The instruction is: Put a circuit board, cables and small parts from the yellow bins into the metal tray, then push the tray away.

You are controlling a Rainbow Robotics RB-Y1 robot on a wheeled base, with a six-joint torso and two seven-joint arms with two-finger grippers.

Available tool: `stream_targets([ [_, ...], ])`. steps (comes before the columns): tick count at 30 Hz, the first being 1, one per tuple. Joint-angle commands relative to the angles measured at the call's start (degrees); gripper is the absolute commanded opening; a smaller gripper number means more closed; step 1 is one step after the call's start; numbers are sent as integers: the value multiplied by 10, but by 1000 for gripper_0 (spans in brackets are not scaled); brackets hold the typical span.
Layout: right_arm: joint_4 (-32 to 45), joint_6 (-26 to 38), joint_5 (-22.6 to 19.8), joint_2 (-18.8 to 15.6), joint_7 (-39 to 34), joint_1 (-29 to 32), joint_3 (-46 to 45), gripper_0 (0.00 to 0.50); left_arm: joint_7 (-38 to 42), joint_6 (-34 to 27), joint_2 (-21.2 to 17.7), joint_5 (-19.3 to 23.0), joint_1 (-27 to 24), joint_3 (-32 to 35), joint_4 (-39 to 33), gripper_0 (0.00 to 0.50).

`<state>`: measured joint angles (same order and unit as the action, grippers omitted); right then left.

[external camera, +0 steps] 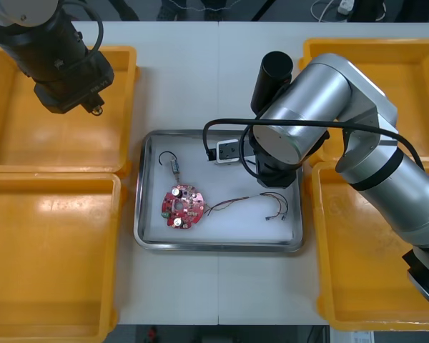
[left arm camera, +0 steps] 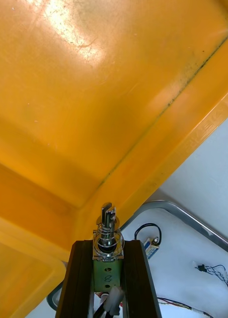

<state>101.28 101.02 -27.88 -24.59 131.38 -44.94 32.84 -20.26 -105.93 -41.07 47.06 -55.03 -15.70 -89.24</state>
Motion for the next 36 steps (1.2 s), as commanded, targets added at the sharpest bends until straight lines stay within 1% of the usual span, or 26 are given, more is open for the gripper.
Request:
stream_targets([
  [1,65,61,6,5,-22,-7,-45,463,-45,-7,-23,-2,1,16,-17,2],
  [3,82,87,8,5,-24,-8,-56,465,-47,-6,-23,-3,1,16,-18,2],
  [10,146,90,35,5,-43,-12,-101,463,-51,-6,-23,-3,0,16,-18,1],
  [16,173,90,43,2,-58,-11,-158,463,-56,-5,-23,-3,0,16,-20,0],
  [22,185,90,43,-16,-74,-9,-216,463,-59,-5,-23,-1,1,16,-22,0],
  [27,185,90,36,-33,-131,1,-258,463,-56,-6,-23,10,0,16,-42,1],
  [29,185,90,36,-42,-169,8,-270,465,-53,-6,-17,18,0,15,-56,1],
  [33,185,90,28,-54,-223,19,-299,465,-50,-5,-7,23,0,-5,-84,1],
  [36,185,90,10,-65,-271,31,-328,464,-44,-5,4,22,0,-23,-108,0],
])
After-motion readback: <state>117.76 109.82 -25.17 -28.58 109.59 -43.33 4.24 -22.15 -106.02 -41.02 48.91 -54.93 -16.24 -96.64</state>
